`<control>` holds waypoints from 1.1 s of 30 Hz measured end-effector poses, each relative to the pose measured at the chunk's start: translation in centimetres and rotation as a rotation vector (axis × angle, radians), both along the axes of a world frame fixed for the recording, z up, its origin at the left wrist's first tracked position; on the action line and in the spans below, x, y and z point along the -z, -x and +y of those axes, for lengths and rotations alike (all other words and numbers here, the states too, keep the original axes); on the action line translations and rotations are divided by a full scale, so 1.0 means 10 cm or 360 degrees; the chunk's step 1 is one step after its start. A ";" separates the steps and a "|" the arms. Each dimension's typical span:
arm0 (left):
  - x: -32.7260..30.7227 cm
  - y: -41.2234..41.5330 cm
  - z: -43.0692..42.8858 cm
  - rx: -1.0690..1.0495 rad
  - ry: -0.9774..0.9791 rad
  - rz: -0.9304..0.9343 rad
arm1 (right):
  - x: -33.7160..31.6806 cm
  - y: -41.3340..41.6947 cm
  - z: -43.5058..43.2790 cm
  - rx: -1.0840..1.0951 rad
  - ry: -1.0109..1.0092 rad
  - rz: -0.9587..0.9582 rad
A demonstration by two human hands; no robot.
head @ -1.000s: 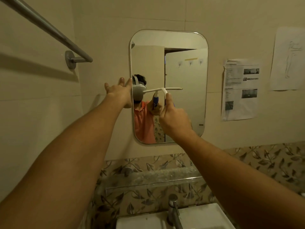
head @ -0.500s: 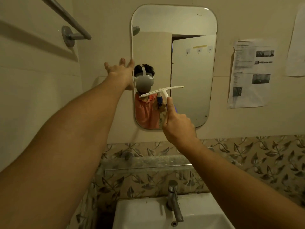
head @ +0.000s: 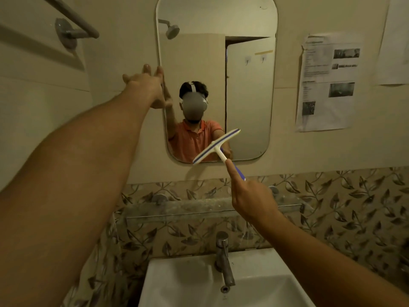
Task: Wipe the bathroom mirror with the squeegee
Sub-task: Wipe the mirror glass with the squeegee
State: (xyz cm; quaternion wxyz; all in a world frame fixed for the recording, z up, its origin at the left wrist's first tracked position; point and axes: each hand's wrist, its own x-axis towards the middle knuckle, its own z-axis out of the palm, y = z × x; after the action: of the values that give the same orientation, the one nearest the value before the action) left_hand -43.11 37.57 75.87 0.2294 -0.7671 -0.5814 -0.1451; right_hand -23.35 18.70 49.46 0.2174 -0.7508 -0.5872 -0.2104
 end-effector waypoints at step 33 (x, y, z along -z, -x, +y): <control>-0.16 -0.03 -0.10 -0.0089 0.0204 0.0027 | -1.03 -0.11 0.43 -0.0274 0.0003 -0.0644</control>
State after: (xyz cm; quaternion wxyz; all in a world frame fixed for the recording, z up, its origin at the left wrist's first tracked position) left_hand -42.83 36.54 77.52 0.1887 -0.7648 -0.6088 -0.0946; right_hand -22.23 23.00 59.77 0.1117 -0.6406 -0.6810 -0.3368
